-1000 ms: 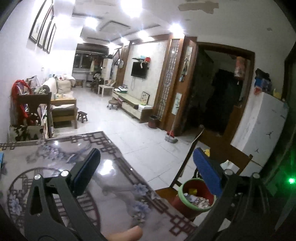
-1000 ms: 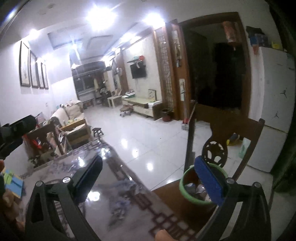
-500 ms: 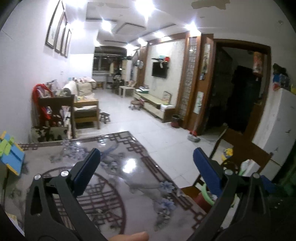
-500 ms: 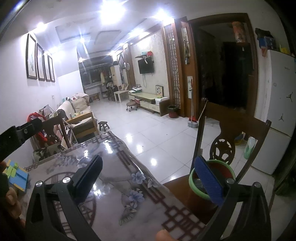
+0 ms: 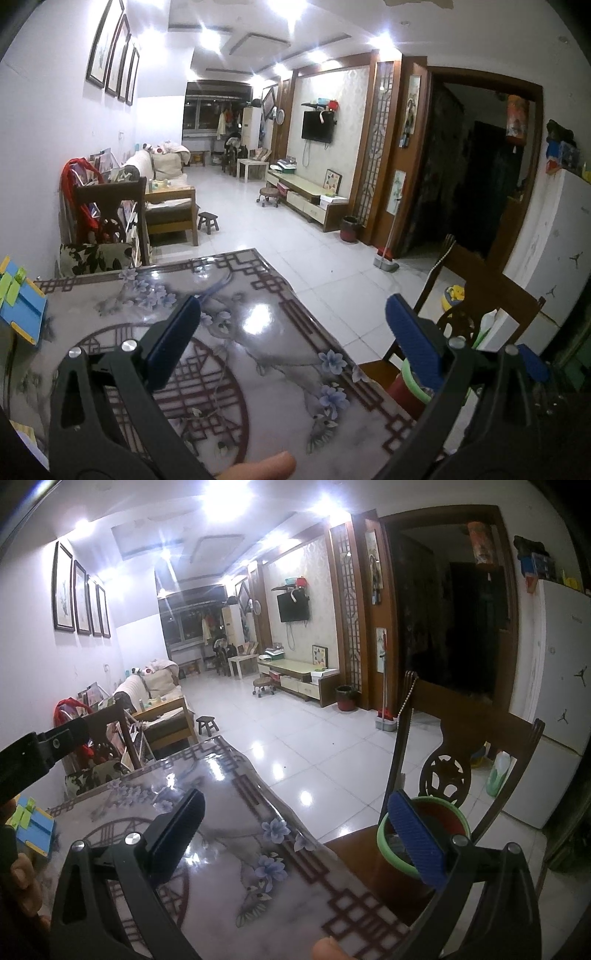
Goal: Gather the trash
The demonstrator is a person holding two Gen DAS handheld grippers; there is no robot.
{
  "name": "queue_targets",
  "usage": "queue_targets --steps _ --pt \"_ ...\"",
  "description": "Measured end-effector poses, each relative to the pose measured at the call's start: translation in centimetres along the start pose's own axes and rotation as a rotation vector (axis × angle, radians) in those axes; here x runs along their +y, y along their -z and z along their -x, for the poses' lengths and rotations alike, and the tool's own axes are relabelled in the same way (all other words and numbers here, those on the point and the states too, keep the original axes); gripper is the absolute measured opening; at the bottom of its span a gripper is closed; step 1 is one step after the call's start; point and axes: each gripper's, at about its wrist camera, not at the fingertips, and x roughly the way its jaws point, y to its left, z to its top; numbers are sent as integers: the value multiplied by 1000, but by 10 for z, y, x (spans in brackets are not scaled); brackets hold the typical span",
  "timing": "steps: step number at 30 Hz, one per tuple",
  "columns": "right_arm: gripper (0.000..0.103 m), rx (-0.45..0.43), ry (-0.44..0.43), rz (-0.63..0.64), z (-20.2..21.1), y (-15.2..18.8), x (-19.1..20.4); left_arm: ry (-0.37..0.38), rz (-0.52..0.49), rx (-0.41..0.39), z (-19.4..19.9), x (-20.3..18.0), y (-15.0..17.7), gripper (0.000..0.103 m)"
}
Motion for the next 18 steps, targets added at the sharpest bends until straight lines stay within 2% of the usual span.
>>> queue_targets --steps 18 --pt "96 4 16 1 -4 3 -8 -40 -15 -6 -7 -6 -2 98"
